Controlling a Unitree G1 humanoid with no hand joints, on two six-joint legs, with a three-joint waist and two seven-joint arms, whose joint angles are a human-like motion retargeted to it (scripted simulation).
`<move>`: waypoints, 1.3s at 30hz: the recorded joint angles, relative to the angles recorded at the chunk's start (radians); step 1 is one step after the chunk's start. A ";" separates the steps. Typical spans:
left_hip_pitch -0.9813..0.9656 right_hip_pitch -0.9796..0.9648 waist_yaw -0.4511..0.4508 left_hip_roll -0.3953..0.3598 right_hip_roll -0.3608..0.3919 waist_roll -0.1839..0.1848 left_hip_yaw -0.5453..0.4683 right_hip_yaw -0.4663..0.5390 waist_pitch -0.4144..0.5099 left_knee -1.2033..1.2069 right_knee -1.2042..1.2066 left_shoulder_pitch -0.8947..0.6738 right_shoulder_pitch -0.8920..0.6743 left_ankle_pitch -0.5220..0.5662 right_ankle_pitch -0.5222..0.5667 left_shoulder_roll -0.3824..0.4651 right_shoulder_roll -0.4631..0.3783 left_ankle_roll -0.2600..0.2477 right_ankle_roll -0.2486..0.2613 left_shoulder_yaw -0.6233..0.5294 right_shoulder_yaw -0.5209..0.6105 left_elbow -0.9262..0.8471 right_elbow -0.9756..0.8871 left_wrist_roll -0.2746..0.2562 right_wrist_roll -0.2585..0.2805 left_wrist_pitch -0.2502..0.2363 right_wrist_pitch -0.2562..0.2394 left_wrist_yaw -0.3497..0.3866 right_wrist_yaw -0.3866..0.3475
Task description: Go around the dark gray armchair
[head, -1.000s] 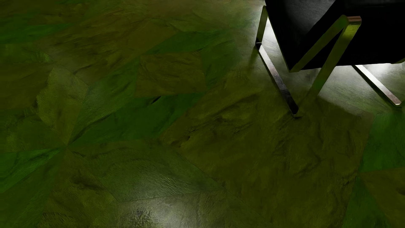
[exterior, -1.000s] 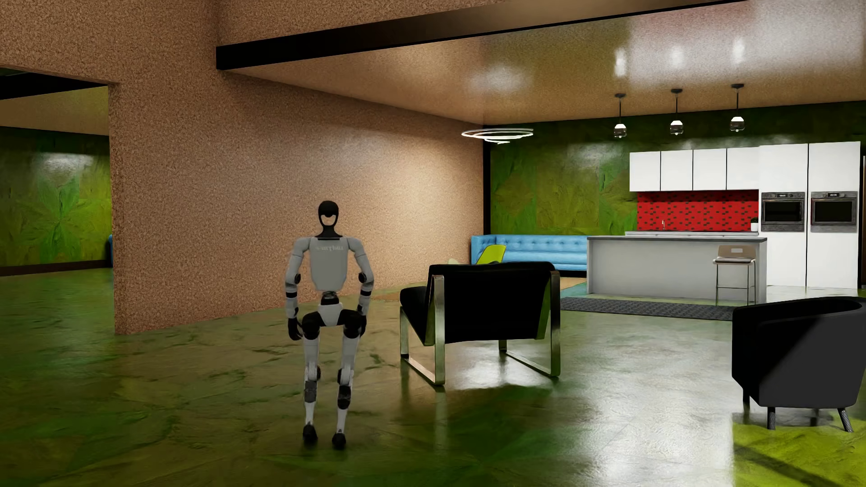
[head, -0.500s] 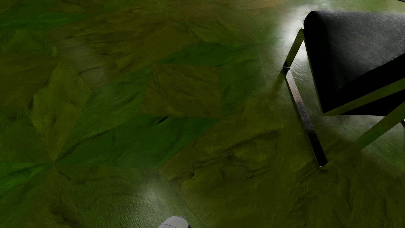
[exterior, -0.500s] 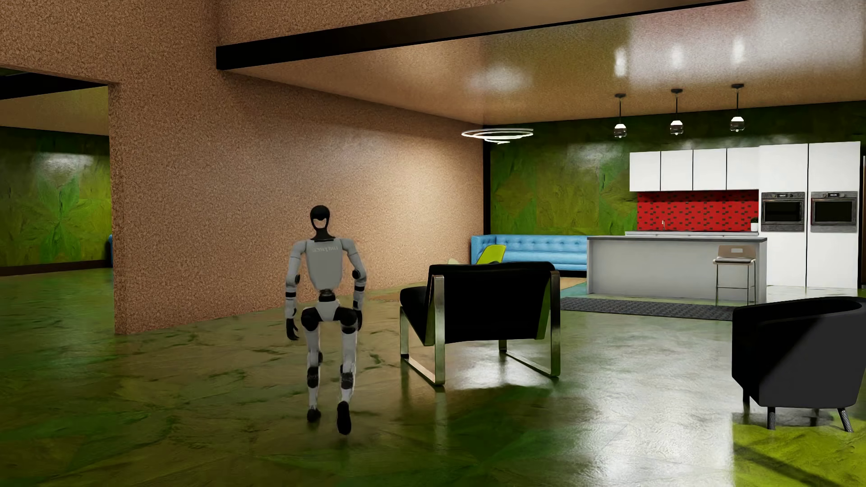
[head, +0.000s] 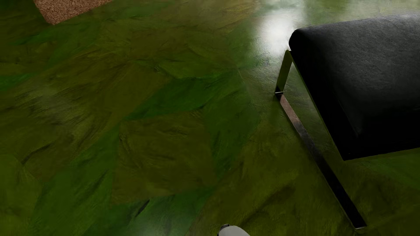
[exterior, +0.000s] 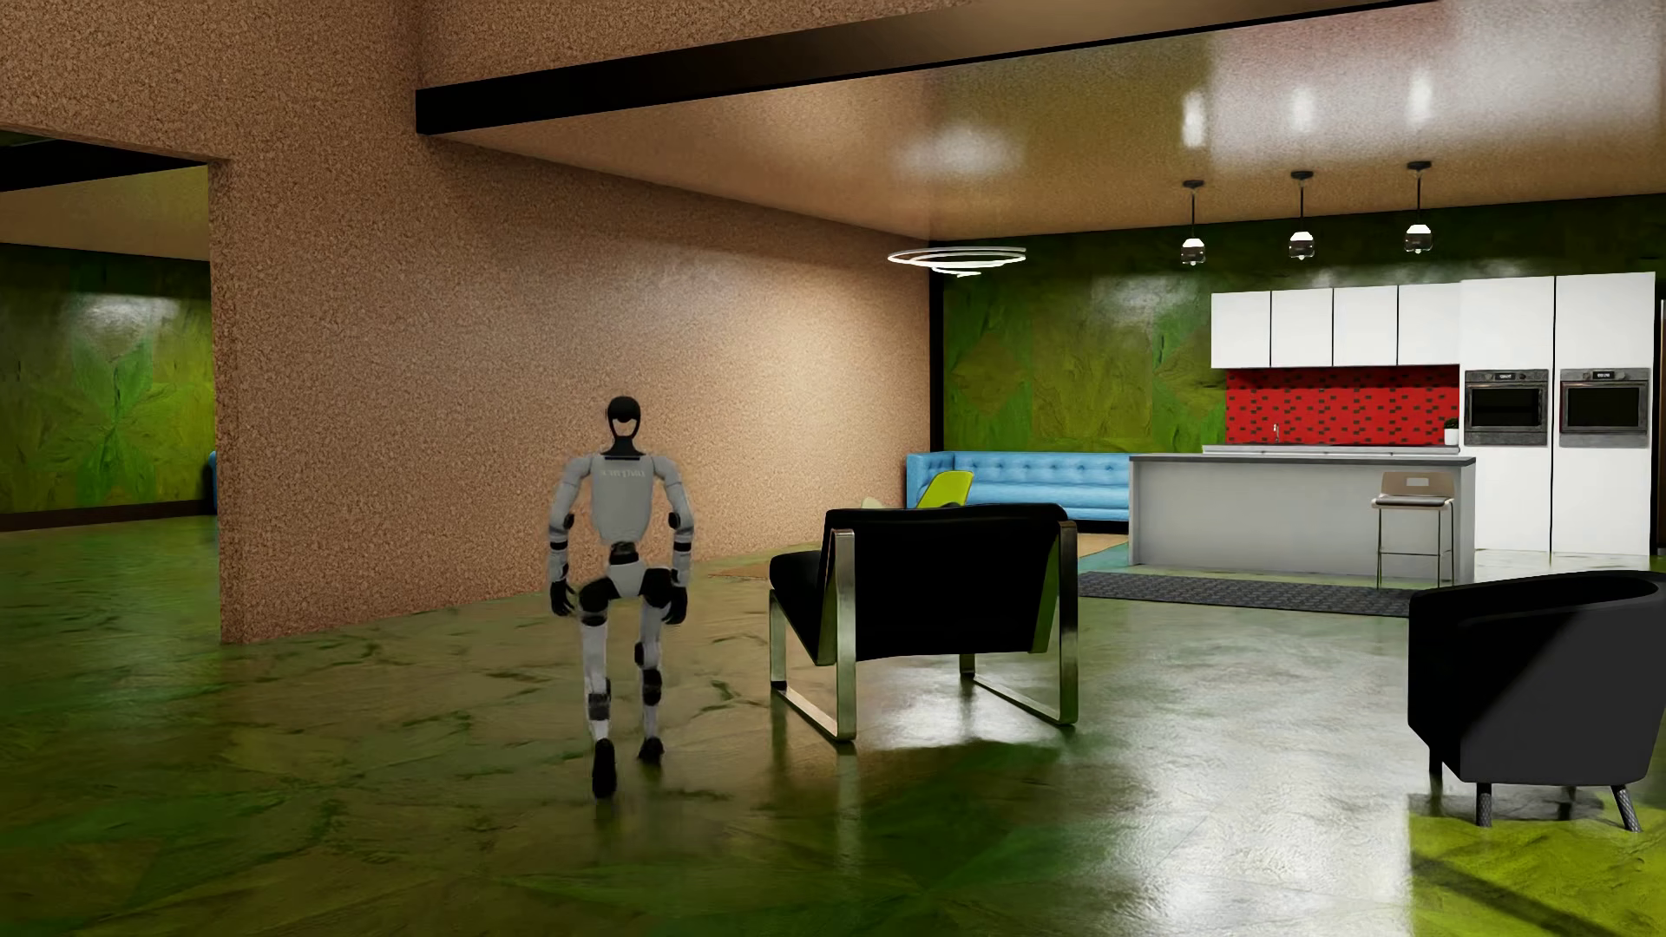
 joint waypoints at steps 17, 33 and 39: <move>-0.509 0.561 0.395 -0.120 -0.169 -0.161 0.000 0.000 -0.002 -0.129 0.642 0.119 -0.145 -0.309 -0.187 -0.003 0.016 0.000 0.000 -0.068 -0.184 0.169 -0.125 0.000 0.000 0.000 0.000 0.000 0.000; -0.464 0.522 0.304 -0.001 0.024 -0.028 0.000 0.000 0.040 0.221 -0.149 0.097 -0.044 -0.363 -0.345 0.026 -0.034 0.000 0.000 -0.036 -0.014 0.051 -0.011 0.000 0.000 0.000 0.000 0.000 0.000; -0.682 0.836 0.500 0.026 -0.035 -0.132 0.000 0.000 -0.013 -0.292 -0.194 0.204 -0.136 -0.194 -0.654 0.062 -0.055 0.000 0.000 0.004 -0.160 0.069 -0.146 0.000 0.000 0.000 0.000 0.000 0.000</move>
